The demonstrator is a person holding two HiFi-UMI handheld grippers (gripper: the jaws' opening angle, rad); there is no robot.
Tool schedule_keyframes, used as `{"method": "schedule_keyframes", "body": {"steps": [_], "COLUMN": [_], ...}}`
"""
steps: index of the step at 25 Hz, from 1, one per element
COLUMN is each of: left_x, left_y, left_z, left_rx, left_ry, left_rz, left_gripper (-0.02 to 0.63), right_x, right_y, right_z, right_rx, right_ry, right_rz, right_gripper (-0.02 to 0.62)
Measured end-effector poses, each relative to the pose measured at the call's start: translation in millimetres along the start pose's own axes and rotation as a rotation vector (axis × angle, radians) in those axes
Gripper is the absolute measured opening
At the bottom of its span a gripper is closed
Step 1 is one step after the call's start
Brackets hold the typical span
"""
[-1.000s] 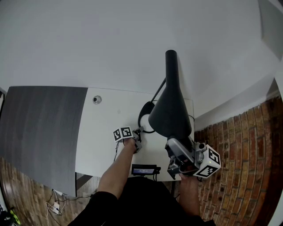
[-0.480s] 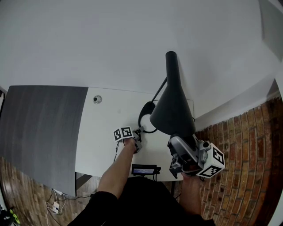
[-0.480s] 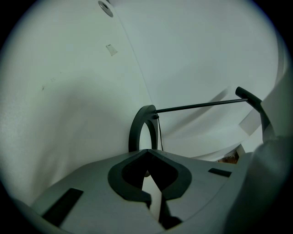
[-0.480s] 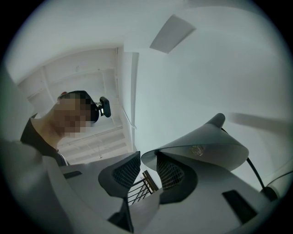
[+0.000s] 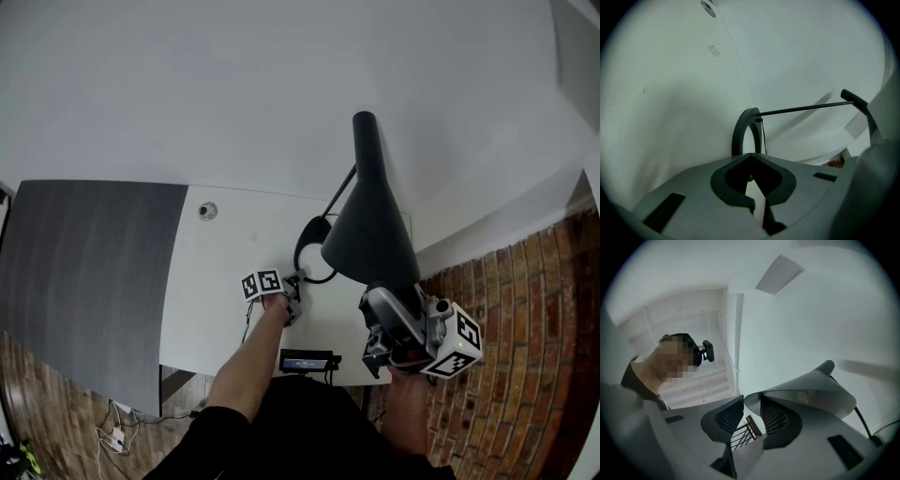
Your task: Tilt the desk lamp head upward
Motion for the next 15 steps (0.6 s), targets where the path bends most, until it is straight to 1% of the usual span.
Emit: {"method": "schedule_keyframes", "body": {"steps": [15], "left_x": [-0.1], "left_y": [-0.5], "left_z": [0.6], "left_rx": [-0.002], "left_ry": [-0.001], "left_rz": [-0.001], "left_gripper": [0.011], "right_x": [15.2], "right_y": [5.0], "right_z": [-5.9], "right_rx": [0.005], "right_ry": [-0.013], "right_rz": [0.015], "right_gripper": [0.115]}}
Point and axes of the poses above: the fingertips, and each gripper's own axes: z backward along the fingers, y to its left, x out of its top, the point moved 10 cm from there along z, backward along the fingers, and after that the axes turned 13 degrees about y, right-handed, at the moved point
